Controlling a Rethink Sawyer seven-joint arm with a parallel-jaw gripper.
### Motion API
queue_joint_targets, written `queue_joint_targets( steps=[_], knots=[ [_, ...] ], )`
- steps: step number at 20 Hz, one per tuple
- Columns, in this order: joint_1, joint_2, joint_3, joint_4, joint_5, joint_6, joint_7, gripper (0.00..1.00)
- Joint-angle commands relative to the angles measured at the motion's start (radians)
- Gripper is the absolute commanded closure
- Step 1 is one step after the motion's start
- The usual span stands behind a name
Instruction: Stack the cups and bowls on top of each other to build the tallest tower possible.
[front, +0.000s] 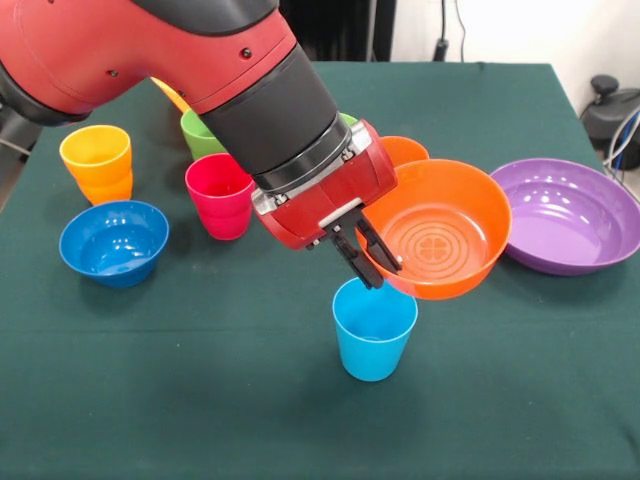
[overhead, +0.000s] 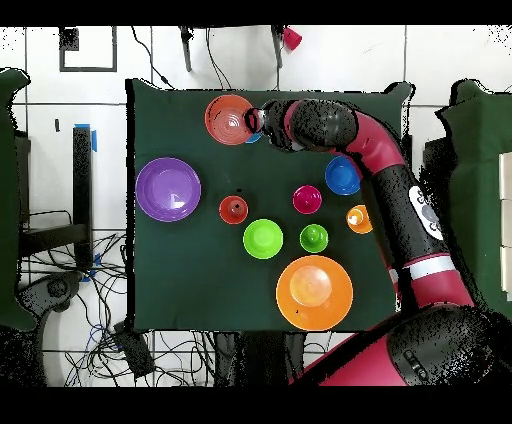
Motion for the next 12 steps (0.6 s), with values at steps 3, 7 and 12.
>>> queue_joint_targets(
  steps=[3, 7, 12],
  knots=[
    [0.026, -0.016, -0.041, -0.017, -0.083, 0.039, -0.222, 1.00],
    [0.017, -0.014, -0.030, 0.001, -0.091, 0.024, -0.241, 1.00],
    [0.013, -0.026, -0.029, 0.023, -0.114, 0.000, -0.235, 1.00]
  ],
)
